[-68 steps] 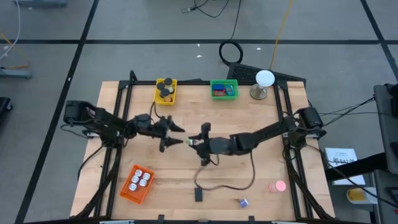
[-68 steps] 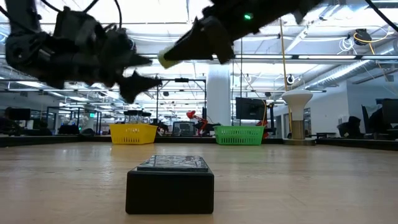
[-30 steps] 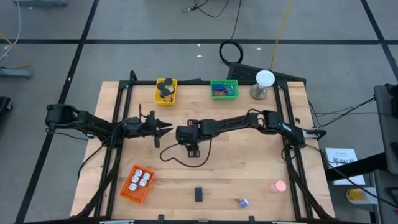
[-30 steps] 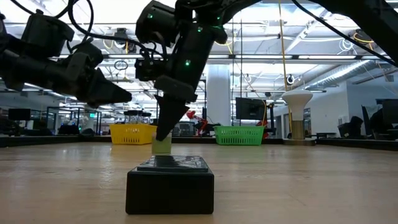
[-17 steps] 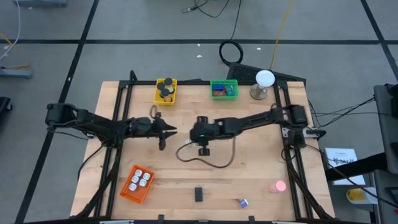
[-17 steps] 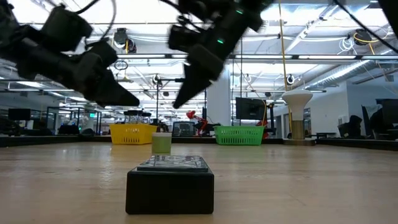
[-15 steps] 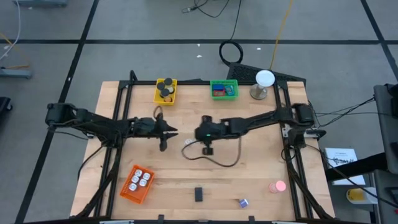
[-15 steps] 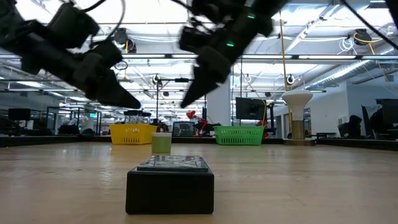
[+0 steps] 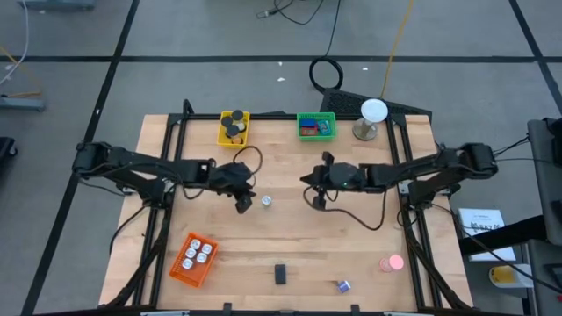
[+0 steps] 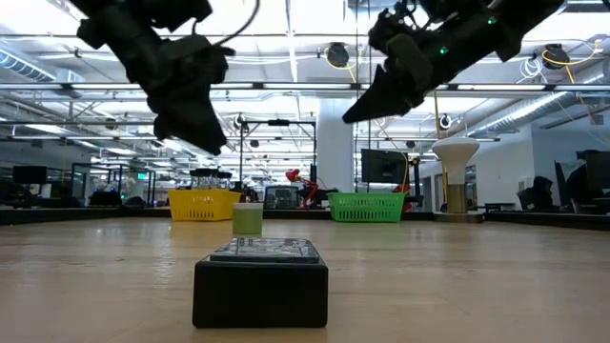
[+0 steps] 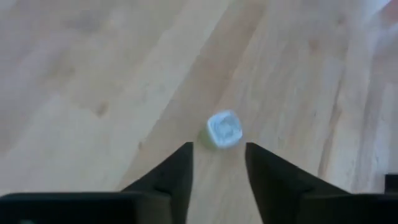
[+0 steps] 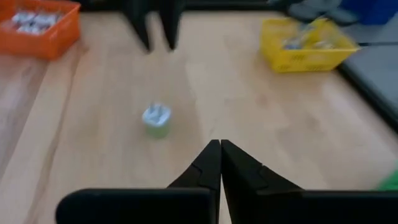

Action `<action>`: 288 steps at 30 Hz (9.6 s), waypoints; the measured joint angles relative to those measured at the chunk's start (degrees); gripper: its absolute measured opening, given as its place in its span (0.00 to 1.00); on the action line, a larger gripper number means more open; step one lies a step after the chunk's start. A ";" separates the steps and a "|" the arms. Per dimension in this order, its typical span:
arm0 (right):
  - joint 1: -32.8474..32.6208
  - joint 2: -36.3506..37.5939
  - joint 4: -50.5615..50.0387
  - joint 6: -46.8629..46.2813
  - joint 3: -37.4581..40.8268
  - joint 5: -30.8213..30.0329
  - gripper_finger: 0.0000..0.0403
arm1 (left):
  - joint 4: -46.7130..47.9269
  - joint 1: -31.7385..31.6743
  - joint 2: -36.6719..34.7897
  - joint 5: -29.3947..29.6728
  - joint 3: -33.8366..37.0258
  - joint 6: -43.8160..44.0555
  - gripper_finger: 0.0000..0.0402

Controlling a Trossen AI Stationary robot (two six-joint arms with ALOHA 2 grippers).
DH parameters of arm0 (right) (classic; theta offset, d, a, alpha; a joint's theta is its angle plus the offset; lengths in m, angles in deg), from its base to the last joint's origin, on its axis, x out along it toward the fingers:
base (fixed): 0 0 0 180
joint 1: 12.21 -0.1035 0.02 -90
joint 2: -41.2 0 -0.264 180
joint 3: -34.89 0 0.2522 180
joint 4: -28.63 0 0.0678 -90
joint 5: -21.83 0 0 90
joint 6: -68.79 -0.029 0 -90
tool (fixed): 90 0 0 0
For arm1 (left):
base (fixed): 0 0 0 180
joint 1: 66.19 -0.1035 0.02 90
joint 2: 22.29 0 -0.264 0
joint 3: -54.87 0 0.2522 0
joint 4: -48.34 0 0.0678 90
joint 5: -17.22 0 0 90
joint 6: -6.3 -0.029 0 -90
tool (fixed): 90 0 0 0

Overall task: Pick & Place Office items
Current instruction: Put the green charger adapter into the orange bin, then put the black digital clock into the green bin

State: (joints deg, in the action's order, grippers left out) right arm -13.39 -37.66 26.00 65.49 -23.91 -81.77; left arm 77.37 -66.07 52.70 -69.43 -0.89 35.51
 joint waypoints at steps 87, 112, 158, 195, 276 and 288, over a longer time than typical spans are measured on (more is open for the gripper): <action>-0.05 2.49 0.15 0.98 1.22 0.13 0.00 | 44.14 54.16 0.77 2.98 -19.71 13.63 0.33; -0.05 2.44 0.86 0.52 2.71 0.15 0.00 | 36.95 66.43 10.24 1.74 -14.06 24.62 0.33; -0.05 2.44 1.07 0.52 3.05 0.15 0.00 | 33.11 65.02 10.24 -0.69 -10.68 25.17 0.49; -0.05 2.44 1.05 0.43 3.07 0.15 0.00 | -35.73 29.85 -9.01 -2.93 17.33 -30.53 0.03; -5.58 2.46 3.97 5.52 3.11 -9.17 0.00 | -31.39 -5.25 40.56 -2.23 -16.06 -30.40 0.64; -3.37 2.36 4.64 1.03 3.10 -10.36 0.01 | -35.59 -4.37 24.08 5.21 -0.85 -34.65 0.46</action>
State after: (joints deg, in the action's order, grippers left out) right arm -16.77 -35.30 30.64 66.52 -20.81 -92.13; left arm 41.78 -70.44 76.78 -64.22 -1.74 0.86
